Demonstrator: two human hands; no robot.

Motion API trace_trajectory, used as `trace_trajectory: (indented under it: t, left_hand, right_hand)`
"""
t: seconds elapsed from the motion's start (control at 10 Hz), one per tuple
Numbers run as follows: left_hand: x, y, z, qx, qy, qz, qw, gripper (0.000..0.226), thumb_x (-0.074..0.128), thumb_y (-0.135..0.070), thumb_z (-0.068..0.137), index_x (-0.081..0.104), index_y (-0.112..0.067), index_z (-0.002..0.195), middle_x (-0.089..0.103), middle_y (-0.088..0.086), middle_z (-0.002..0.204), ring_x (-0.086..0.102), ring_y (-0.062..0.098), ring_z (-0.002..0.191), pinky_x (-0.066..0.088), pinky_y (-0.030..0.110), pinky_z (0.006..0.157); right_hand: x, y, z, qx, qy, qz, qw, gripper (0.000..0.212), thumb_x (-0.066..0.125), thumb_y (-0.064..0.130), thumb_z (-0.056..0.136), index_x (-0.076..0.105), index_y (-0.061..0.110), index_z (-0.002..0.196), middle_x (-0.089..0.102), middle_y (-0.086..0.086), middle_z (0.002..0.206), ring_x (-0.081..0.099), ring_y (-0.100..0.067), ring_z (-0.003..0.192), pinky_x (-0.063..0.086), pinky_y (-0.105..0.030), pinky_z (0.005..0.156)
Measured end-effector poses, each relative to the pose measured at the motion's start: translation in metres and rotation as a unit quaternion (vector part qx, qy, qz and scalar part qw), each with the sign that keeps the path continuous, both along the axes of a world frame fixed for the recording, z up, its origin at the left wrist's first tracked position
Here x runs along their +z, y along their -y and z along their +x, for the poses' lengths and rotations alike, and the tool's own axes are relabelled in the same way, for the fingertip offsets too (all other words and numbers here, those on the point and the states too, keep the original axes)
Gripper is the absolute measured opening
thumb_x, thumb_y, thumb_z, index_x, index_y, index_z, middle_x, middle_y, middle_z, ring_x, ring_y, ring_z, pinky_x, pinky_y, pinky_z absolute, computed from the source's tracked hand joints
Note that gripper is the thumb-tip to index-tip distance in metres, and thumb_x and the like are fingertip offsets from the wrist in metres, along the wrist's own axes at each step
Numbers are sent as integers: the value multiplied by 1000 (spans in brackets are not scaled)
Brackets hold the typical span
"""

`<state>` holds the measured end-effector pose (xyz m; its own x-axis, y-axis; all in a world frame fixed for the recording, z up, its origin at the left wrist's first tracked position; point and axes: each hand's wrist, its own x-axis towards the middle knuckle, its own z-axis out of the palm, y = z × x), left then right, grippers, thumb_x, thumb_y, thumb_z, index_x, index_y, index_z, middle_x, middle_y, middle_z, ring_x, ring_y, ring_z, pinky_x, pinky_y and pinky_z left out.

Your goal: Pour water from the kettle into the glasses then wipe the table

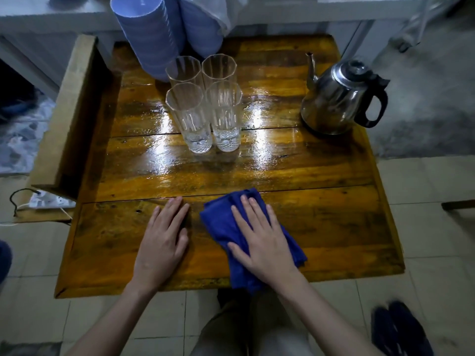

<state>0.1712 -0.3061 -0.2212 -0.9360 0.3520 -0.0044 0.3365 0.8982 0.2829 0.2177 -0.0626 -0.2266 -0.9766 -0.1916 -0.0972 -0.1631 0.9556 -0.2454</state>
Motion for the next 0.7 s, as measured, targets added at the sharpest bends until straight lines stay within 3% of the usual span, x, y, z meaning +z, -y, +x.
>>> trace_trajectory:
  t: [0.1, 0.3, 0.5, 0.7]
  left_hand:
    - [0, 0, 0, 1, 0, 5, 1000, 55, 35, -31, 96, 37, -14, 148, 30, 5, 158, 21, 17, 148, 12, 39, 123]
    - [-3, 0, 1, -3, 0, 4, 1000, 55, 34, -32, 96, 37, -13, 148, 30, 6, 158, 22, 19, 148, 14, 42, 122]
    - [0, -2, 4, -8, -7, -17, 1000, 55, 34, -31, 96, 36, -13, 148, 30, 6, 157, 22, 19, 148, 13, 40, 122]
    - [20, -9, -1, 8, 7, -41, 999, 54, 29, -36, 95, 48, -14, 141, 46, 6, 148, 40, 20, 139, 16, 33, 121]
  right_hand:
    - [-1, -34, 10, -22, -1, 1, 1000, 72, 30, 61, 97, 14, 25, 157, 5, -4, 166, 1, -19, 153, 13, -50, 122]
    - [3, -128, 28, -202, 12, 32, 979, 73, 23, 61, 96, 10, 24, 157, 2, -6, 166, 1, -21, 153, 9, -51, 122]
    - [5, -142, 18, -226, 47, 68, 971, 76, 12, 66, 93, 5, 25, 157, -3, -10, 166, 0, -26, 152, 5, -51, 122]
    - [45, -120, 3, -184, 8, 75, 980, 68, 25, 54, 95, 37, 16, 150, 33, -20, 156, 37, -34, 141, 30, -51, 115]
